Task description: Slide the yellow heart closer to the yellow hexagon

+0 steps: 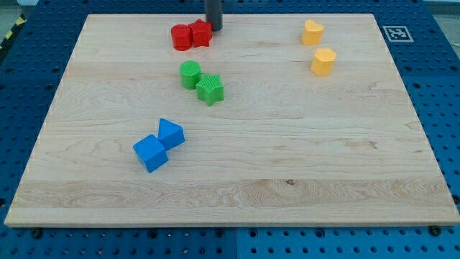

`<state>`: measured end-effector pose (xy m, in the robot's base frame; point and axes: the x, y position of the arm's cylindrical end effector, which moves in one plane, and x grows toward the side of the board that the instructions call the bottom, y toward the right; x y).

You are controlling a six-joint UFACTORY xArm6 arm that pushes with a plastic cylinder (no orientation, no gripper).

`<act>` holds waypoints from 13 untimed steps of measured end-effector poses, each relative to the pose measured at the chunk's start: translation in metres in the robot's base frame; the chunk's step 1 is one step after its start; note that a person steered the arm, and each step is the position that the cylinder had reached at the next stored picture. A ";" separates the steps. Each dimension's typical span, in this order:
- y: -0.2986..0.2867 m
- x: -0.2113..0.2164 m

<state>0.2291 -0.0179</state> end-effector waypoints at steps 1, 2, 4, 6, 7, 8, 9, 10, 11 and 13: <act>0.025 0.000; 0.053 0.000; 0.097 -0.034; 0.155 0.015; 0.160 0.035; 0.185 0.025; 0.204 0.017; 0.220 0.022; 0.240 0.010; 0.241 0.054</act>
<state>0.2828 0.2236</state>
